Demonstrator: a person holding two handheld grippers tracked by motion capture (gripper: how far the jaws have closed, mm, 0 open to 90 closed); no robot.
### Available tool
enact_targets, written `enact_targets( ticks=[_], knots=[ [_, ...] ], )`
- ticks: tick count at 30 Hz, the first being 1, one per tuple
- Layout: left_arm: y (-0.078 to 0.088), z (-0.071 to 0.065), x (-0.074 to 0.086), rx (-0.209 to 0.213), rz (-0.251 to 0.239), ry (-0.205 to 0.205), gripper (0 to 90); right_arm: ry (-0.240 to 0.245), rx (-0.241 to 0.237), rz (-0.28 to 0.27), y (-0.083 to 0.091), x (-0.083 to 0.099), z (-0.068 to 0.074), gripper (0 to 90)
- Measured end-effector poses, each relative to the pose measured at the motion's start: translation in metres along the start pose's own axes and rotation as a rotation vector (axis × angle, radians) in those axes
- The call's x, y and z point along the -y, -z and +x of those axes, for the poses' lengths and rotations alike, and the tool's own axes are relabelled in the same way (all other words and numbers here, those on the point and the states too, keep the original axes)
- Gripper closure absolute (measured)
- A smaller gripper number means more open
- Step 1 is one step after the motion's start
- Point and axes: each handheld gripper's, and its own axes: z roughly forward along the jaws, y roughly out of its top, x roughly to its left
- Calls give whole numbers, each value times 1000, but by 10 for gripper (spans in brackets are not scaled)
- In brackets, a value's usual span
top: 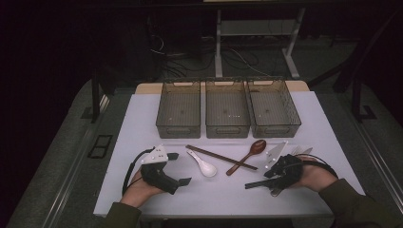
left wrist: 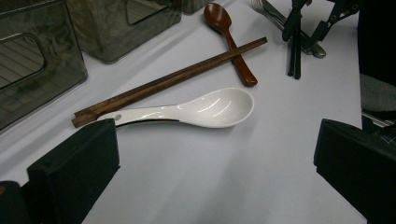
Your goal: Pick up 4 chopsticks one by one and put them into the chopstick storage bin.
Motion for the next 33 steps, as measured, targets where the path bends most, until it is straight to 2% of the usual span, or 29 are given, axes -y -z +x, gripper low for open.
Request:
enact_targets(
  ticks=[10,33],
  knots=[
    [-1,0,0,5,2,-2,0,5,-10,8,-3,0,-1,681],
    [-1,-1,0,13,6,-4,0,1,-15,2,-4,-1,-2,775]
  ],
)
